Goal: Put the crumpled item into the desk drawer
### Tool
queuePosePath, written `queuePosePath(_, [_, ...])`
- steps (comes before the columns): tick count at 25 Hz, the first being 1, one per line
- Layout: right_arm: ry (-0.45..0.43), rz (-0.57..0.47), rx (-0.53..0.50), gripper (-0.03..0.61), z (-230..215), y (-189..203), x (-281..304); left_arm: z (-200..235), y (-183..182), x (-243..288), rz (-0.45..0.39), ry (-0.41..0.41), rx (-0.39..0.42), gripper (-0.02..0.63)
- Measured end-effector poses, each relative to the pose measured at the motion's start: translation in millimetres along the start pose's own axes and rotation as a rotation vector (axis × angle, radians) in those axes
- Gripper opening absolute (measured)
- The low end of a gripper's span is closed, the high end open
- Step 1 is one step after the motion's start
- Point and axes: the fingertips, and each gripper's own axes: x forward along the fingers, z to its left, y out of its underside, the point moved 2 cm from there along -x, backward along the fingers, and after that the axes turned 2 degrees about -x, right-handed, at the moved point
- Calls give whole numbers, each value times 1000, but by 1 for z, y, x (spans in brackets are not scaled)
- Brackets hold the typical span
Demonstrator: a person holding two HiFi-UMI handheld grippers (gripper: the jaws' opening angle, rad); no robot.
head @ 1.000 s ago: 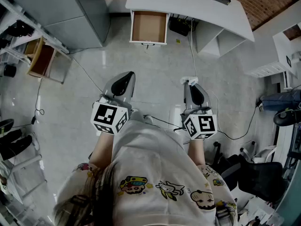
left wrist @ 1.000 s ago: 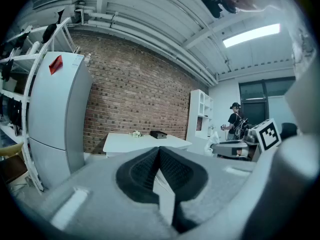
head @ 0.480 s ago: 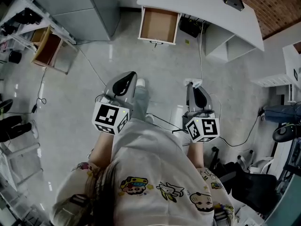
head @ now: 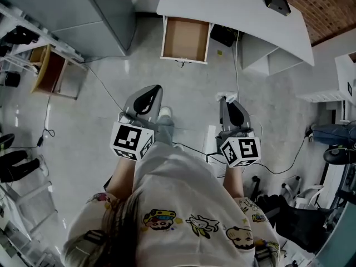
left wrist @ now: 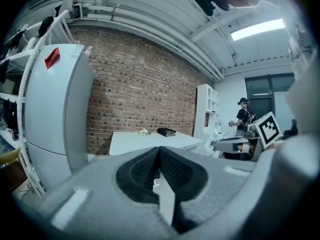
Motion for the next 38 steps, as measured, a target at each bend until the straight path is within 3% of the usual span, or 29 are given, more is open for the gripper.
queuePosePath(7, [37, 2, -7, 12, -11, -27, 87, 72, -31, 65, -5, 46, 5, -2])
queuePosePath(15, [88, 32, 3, 12, -10, -38, 147, 130, -48, 101, 2, 73, 11, -2])
queuePosePath(26, [112, 97, 12, 12, -39, -24, 175, 149, -29, 133, 45, 73, -28, -2])
queuePosePath(38, [26, 76, 5, 12, -127, -48, 271, 171, -60, 238, 19, -8, -14, -2])
